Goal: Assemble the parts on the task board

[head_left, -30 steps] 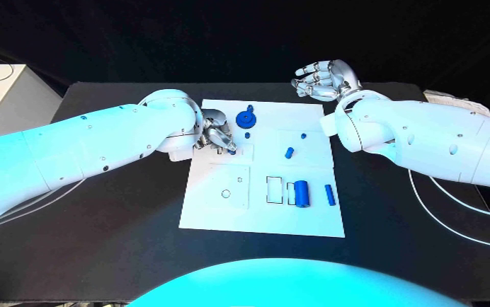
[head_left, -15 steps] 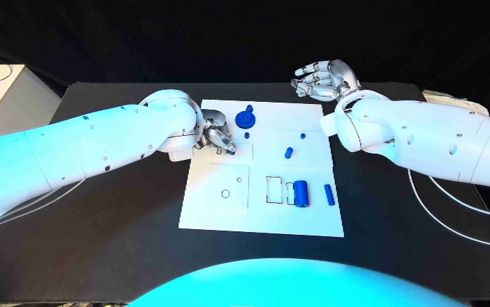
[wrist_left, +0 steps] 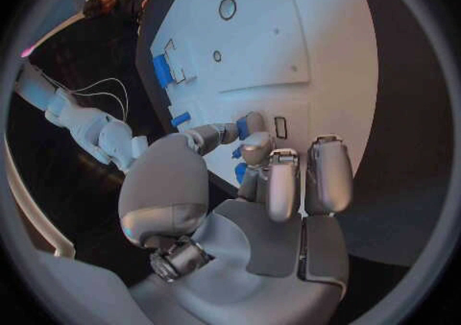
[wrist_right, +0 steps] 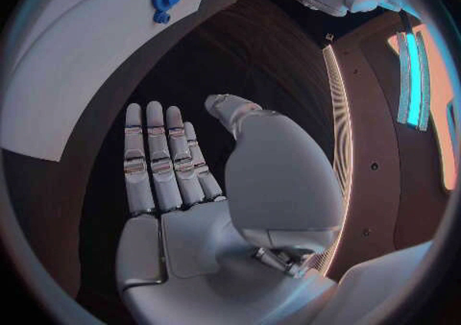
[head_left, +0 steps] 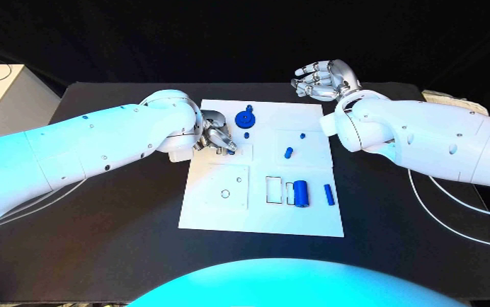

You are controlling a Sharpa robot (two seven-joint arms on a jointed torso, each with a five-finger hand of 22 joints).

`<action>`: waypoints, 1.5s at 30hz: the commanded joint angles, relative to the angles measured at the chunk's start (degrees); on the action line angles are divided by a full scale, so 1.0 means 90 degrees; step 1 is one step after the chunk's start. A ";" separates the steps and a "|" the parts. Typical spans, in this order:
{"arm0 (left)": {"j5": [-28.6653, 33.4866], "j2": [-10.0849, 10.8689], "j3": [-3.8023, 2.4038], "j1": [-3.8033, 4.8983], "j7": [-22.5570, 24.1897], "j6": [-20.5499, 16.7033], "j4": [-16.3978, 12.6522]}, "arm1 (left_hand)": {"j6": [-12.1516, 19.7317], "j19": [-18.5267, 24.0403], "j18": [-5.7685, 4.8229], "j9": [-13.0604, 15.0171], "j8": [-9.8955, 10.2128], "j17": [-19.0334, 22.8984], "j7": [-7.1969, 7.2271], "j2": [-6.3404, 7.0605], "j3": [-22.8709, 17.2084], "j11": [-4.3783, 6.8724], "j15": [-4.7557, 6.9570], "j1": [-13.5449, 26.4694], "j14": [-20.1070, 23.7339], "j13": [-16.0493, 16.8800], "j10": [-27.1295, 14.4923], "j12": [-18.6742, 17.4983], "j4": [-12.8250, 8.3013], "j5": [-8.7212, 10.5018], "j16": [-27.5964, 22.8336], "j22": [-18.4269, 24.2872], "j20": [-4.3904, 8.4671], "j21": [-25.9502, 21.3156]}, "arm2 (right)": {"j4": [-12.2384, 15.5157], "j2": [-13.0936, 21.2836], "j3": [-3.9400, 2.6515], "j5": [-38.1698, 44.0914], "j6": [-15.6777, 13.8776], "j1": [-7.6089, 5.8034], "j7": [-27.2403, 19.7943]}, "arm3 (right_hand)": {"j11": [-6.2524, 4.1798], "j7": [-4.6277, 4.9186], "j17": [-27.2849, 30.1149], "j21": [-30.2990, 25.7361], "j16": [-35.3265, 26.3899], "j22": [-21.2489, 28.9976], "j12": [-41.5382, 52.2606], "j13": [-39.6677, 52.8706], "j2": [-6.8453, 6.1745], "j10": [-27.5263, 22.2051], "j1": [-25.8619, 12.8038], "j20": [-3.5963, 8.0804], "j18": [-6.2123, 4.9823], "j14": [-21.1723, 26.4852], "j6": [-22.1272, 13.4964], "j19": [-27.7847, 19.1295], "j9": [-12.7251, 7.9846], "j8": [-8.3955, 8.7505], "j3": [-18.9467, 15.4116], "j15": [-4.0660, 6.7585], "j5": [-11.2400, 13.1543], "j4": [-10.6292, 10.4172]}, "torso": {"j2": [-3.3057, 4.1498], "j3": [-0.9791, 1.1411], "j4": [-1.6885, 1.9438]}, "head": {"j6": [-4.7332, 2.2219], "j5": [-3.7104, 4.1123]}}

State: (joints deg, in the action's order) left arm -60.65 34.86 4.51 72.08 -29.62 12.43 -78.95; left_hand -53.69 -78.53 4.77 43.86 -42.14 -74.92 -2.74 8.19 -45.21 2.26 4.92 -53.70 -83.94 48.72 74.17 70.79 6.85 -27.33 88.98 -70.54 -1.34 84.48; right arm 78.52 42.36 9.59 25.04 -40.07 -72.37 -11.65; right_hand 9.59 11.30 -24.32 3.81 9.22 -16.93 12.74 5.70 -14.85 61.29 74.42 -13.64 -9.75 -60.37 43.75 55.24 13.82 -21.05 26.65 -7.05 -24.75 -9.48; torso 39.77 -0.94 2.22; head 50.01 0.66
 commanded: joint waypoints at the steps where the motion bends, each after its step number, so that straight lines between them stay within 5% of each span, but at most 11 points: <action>1: 0.0081 -0.0032 0.0007 -0.0006 -0.0020 0.0070 0.0005 | -0.0119 -0.0028 -0.0099 0.0006 0.0014 -0.1397 0.0103 -0.0093 -0.1237 0.0004 0.0041 -0.0008 -0.0599 -0.0018 0.0040 0.0005 -0.1239 0.0041 0.0015 -0.0004 0.0005 0.0025 | 0.0009 -0.0003 0.0000 0.0021 0.0094 0.0003 -0.0083 | 0.0006 0.0258 0.0007 -0.0010 -0.0033 0.0006 -0.0020 -0.0007 0.0026 -0.0016 -0.0036 -0.0010 -0.0085 0.0039 -0.0056 -0.0043 -0.0007 -0.0026 -0.0009 -0.0019 -0.0039 0.0034 | 0.0000 0.0005 0.0003 | -0.0001 -0.0002; 18: -0.0028 -0.0186 0.0023 -0.0007 -0.0020 0.0136 0.0103 | -0.0178 -0.0045 -0.0106 0.0063 0.0062 -0.1471 0.0151 -0.0231 -0.0540 0.0034 0.0061 0.0063 -0.0617 0.0142 0.0158 0.0016 -0.1114 0.0172 0.0040 -0.0014 0.0029 -0.0010 | 0.0017 0.0009 0.0000 0.0018 0.0111 0.0003 -0.0084 | 0.0006 0.0258 0.0033 -0.0004 -0.0047 0.0063 -0.0011 -0.0052 0.0034 -0.0011 -0.0042 -0.0014 -0.0086 0.0033 -0.0057 -0.0042 -0.0013 -0.0032 -0.0012 -0.0020 -0.0047 0.0046 | -0.0001 0.0004 -0.0005 | -0.0001 0.0036; 35: -0.0081 -0.0131 0.0029 -0.0009 -0.0014 0.0094 0.0084 | -0.0249 -0.0058 -0.0106 0.0073 0.0211 -0.1478 0.0212 0.0031 0.0791 0.0073 0.0095 -0.0012 -0.0618 0.0257 0.0163 -0.0020 -0.0731 0.0309 0.0039 0.0001 0.0062 -0.0059 | 0.0018 0.0017 0.0000 0.0002 0.0119 0.0010 -0.0089 | 0.0007 0.0258 0.0037 -0.0003 -0.0050 0.0071 -0.0010 -0.0058 0.0035 -0.0011 -0.0046 -0.0014 -0.0086 0.0034 -0.0057 -0.0042 -0.0014 -0.0033 -0.0014 -0.0021 -0.0047 0.0046 | -0.0002 -0.0006 0.0000 | -0.0001 0.0053; 38: -0.0091 -0.0109 0.0028 -0.0009 -0.0013 0.0067 0.0064 | -0.0275 -0.0063 -0.0106 0.0065 0.0241 -0.1474 0.0218 0.0068 0.0992 0.0078 0.0099 -0.0012 -0.0617 0.0264 0.0155 -0.0030 -0.0622 0.0383 0.0038 -0.0001 0.0068 -0.0064 | 0.0019 0.0018 0.0000 0.0002 0.0117 0.0013 -0.0090 | 0.0007 0.0258 0.0037 -0.0003 -0.0050 0.0071 -0.0010 -0.0058 0.0035 -0.0011 -0.0046 -0.0014 -0.0086 0.0034 -0.0057 -0.0042 -0.0014 -0.0033 -0.0014 -0.0021 -0.0047 0.0046 | -0.0003 -0.0009 -0.0001 | -0.0001 0.0059; 39: -0.0097 -0.0094 0.0025 -0.0010 -0.0013 0.0050 0.0049 | -0.0293 -0.0065 -0.0106 0.0054 0.0277 -0.1471 0.0226 0.0057 0.1148 0.0086 0.0104 -0.0061 -0.0616 0.0283 0.0151 -0.0035 -0.0519 0.0800 0.0036 -0.0001 0.0071 -0.0070 | 0.0020 0.0019 0.0000 0.0001 0.0117 0.0015 -0.0091 | 0.0008 0.0259 0.0041 -0.0003 -0.0053 0.0078 -0.0010 -0.0063 0.0035 -0.0011 -0.0050 -0.0015 -0.0086 0.0036 -0.0058 -0.0043 -0.0015 -0.0033 -0.0016 -0.0022 -0.0046 0.0046 | -0.0001 -0.0010 -0.0002 | -0.0001 0.0059; 41: -0.0101 -0.0076 0.0016 -0.0010 -0.0016 0.0030 0.0031 | -0.0306 -0.0069 -0.0106 0.0046 0.0305 -0.1470 0.0220 0.0086 0.1250 0.0081 0.0103 -0.0072 -0.0616 0.0289 0.0144 -0.0043 -0.0432 0.1048 0.0035 -0.0004 0.0073 -0.0073 | 0.0020 0.0020 0.0000 0.0000 0.0118 0.0017 -0.0093 | 0.0008 0.0259 0.0041 -0.0003 -0.0053 0.0078 -0.0010 -0.0063 0.0035 -0.0011 -0.0050 -0.0015 -0.0086 0.0036 -0.0058 -0.0043 -0.0015 -0.0033 -0.0016 -0.0022 -0.0046 0.0046 | 0.0000 -0.0011 -0.0004 | -0.0001 0.0055; 45: -0.0126 -0.0028 -0.0009 -0.0011 -0.0017 -0.0010 -0.0009 | -0.0328 -0.0073 -0.0107 0.0040 0.0330 -0.1473 0.0210 0.0127 0.1394 0.0072 0.0097 -0.0017 -0.0616 0.0290 0.0134 -0.0053 -0.0259 0.1109 0.0035 -0.0008 0.0070 -0.0076 | 0.0020 0.0024 0.0000 -0.0004 0.0118 0.0021 -0.0095 | 0.0009 0.0260 0.0044 -0.0004 -0.0055 0.0082 -0.0010 -0.0067 0.0034 -0.0013 -0.0054 -0.0016 -0.0086 0.0039 -0.0061 -0.0044 -0.0016 -0.0032 -0.0018 -0.0024 -0.0046 0.0045 | -0.0001 -0.0010 -0.0002 | -0.0001 0.0063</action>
State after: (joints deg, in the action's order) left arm -61.40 34.57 4.43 72.07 -30.15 12.29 -78.80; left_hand -56.51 -78.93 4.77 44.29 -39.36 -74.93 -0.49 9.01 -32.78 2.68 5.53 -54.20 -84.13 51.34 75.37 70.55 4.44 -17.53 88.97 -70.59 -0.93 84.03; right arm 78.59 42.56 9.60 24.91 -39.90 -72.23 -11.68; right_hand 9.59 11.30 -23.99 3.81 8.99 -16.25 12.74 5.18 -14.85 61.29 74.42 -13.64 -9.75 -60.38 43.75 55.24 13.76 -21.05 26.48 -7.05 -24.97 -9.32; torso 39.75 -1.03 2.21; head 50.01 1.20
